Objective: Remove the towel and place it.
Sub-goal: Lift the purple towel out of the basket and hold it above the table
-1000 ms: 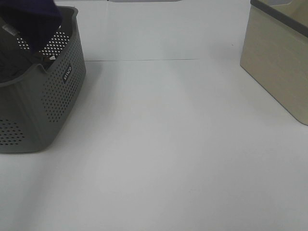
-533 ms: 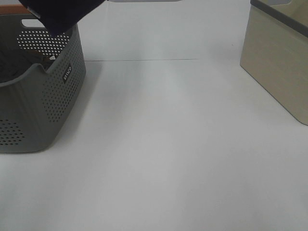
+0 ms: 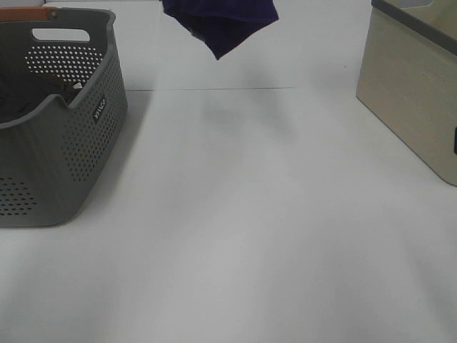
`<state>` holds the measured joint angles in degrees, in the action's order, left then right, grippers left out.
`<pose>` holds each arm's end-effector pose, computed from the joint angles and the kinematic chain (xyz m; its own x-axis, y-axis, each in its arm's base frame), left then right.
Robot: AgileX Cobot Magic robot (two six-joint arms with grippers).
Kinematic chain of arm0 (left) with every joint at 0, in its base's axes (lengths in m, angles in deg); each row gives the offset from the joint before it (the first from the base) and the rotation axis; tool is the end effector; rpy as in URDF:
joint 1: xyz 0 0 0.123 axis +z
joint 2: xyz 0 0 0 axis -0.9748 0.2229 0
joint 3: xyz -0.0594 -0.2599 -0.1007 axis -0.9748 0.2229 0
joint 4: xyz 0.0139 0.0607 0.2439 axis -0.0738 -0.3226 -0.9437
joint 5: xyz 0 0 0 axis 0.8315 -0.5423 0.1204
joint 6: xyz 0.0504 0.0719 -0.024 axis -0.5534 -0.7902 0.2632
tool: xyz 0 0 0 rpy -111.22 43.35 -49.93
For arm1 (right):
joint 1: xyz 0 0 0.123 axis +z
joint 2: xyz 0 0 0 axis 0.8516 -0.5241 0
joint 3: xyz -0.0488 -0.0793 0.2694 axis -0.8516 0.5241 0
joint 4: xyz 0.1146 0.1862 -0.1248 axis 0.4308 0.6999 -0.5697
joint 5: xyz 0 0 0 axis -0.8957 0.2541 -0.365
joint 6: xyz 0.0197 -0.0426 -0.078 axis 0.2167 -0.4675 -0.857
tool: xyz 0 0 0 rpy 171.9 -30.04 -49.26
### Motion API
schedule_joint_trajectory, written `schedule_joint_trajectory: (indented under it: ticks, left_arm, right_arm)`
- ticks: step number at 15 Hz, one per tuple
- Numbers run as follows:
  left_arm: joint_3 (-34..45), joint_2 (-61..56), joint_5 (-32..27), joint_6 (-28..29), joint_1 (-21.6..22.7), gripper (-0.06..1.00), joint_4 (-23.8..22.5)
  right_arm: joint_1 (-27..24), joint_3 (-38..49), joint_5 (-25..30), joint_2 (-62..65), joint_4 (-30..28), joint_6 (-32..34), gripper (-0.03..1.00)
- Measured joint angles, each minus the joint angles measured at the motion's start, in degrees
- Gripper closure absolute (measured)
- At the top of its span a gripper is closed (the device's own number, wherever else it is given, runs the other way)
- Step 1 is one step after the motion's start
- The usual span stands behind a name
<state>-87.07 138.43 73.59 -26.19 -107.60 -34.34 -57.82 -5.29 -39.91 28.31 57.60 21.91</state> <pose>0.3923 -0.2254 0.4883 0.1005 -0.0315 -0.9944 0.4585 0.8885 0.0182 0.1145 0.0285 0.2865 -0.4780 -0.1799 -0.8598 -0.3566 0.9342 0.0028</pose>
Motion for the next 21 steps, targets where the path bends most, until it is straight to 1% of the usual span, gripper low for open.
schedule_joint_trajectory:
  ticks: [2, 4, 6, 7, 9, 10, 11, 12, 13, 14, 15, 16, 17, 18, 19, 21]
  left_arm:
    - [-2.0, 2.2, -3.6, 0.0, -1.2, 0.94, -0.3]
    - [-2.1, 3.4, -8.9, 0.0, -2.1, 0.94, -2.4]
    - [-2.1, 3.8, -13.1, 0.1, -2.8, 0.94, -5.3]
    - [-2.1, 3.8, -15.7, 1.0, -3.4, 0.94, -7.7]
    - [-2.1, 3.8, -19.3, 5.4, -4.0, 0.94, -12.3]
    - [-2.1, 3.8, -20.9, 10.8, -4.1, 0.94, -16.4]
    - [-2.1, 3.8, -21.0, 11.6, -4.1, 0.94, -16.9]
    - [-2.1, 3.8, -21.1, 13.1, -4.1, 0.94, -17.5]
    - [-2.1, 3.8, -21.1, 14.2, -4.1, 0.94, -17.6]
    - [-2.1, 3.8, -21.1, 14.7, -4.1, 0.94, -17.6]
    - [-2.1, 3.8, -21.1, 14.9, -4.1, 0.94, -17.6]
    - [-2.1, 3.8, -21.1, 15.6, -4.1, 0.94, -17.2]
    - [-2.1, 3.8, -21.1, 16.9, -4.1, 0.94, -16.6]
    - [-2.1, 3.8, -21.1, 17.9, -4.1, 0.94, -15.1]
    - [-2.1, 3.8, -21.1, 18.0, -4.2, 0.94, -14.7]
    - [-2.1, 3.8, -21.1, 18.0, -4.8, 0.94, -14.6]
  right_arm:
    - [0.0, -4.4, -1.3, -8.0, 1.8, -2.9, 0.28]
    - [0.1, -8.0, -1.8, -14.6, 2.1, -3.4, 0.28]
    - [2.5, -9.7, -4.4, -18.7, 2.1, -3.4, 0.28]
    - [6.3, -10.1, -7.2, -21.8, 1.9, -3.4, 0.28]
    - [18.0, -10.3, -18.0, -27.8, 0.1, -3.0, 0.28]
    - [27.4, -10.3, -33.7, -34.5, -0.5, -0.8, 0.28]
    - [29.5, -10.4, -38.0, -36.6, -0.3, -0.1, 0.28]
    - [32.9, -10.8, -45.3, -41.1, 1.0, 0.3, 0.28]
    - [35.2, -12.2, -50.6, -45.3, 3.2, 0.2, 0.28]
    - [37.1, -14.6, -54.2, -50.0, 5.7, -0.3, 0.28]
    - [38.3, -17.4, -55.9, -54.1, 7.8, -1.0, 0.28]
    - [38.7, -18.7, -56.2, -56.3, 8.6, -1.5, 0.28]
    - [39.2, -22.4, -56.6, -60.5, 10.5, -1.9, 0.28]
    - [39.4, -28.8, -56.7, -66.9, 14.0, -2.3, 0.28]
    - [39.4, -31.4, -56.7, -70.1, 14.8, -2.3, 0.28]
    - [39.4, -35.5, -56.5, -74.5, 14.0, -2.8, 0.28]
